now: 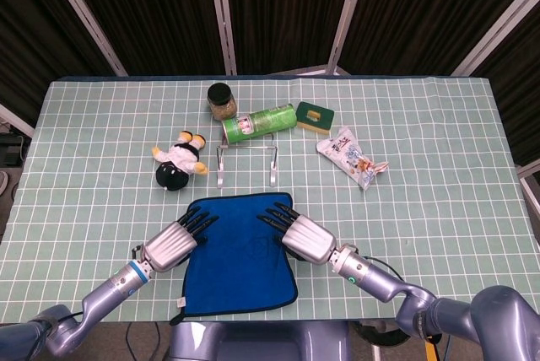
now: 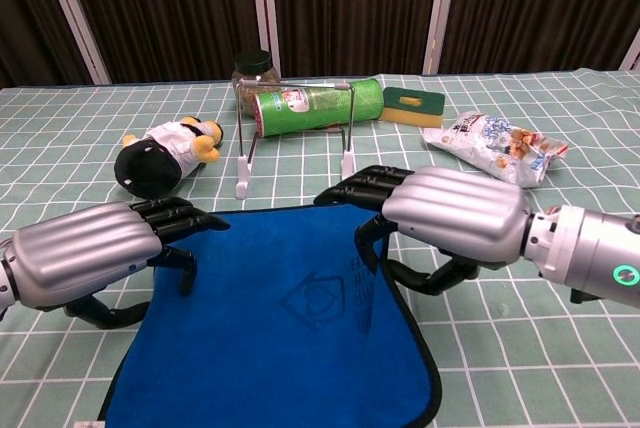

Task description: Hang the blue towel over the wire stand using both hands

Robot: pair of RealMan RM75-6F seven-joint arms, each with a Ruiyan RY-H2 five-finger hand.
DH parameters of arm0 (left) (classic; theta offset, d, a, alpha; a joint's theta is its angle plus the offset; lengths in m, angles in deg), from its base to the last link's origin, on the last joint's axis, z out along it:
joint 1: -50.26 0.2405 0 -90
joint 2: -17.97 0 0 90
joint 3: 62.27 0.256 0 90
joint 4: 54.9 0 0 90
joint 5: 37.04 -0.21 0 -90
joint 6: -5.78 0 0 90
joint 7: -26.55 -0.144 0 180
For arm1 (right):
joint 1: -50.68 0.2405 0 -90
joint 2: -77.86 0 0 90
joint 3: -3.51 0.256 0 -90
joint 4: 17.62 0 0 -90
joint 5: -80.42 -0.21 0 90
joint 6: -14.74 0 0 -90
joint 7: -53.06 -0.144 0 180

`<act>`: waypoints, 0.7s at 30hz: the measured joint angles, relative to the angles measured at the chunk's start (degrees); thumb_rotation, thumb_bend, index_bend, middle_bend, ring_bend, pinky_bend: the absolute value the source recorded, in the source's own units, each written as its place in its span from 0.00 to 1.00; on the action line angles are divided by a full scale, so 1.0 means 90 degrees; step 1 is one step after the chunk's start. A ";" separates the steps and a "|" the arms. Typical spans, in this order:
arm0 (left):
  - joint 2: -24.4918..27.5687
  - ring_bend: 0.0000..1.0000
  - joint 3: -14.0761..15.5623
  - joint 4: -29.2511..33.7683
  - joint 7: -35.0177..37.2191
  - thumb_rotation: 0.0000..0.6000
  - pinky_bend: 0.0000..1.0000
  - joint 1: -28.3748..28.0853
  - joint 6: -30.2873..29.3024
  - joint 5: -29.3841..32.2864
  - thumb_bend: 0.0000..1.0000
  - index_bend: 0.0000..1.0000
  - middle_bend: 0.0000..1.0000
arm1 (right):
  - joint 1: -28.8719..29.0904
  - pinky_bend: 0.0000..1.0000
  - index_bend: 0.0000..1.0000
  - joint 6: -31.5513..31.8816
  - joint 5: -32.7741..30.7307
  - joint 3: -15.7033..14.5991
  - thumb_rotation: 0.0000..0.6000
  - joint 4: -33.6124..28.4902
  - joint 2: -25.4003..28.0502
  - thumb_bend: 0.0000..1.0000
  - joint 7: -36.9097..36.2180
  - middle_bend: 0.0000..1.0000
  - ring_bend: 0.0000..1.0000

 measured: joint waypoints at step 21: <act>0.0178 0.00 -0.0597 0.0519 0.0254 1.00 0.00 -0.0117 -0.0550 0.0205 0.52 0.79 0.00 | 0.0062 0.00 0.63 0.0375 -0.0061 0.0456 1.00 -0.1075 0.0867 0.52 0.0258 0.04 0.00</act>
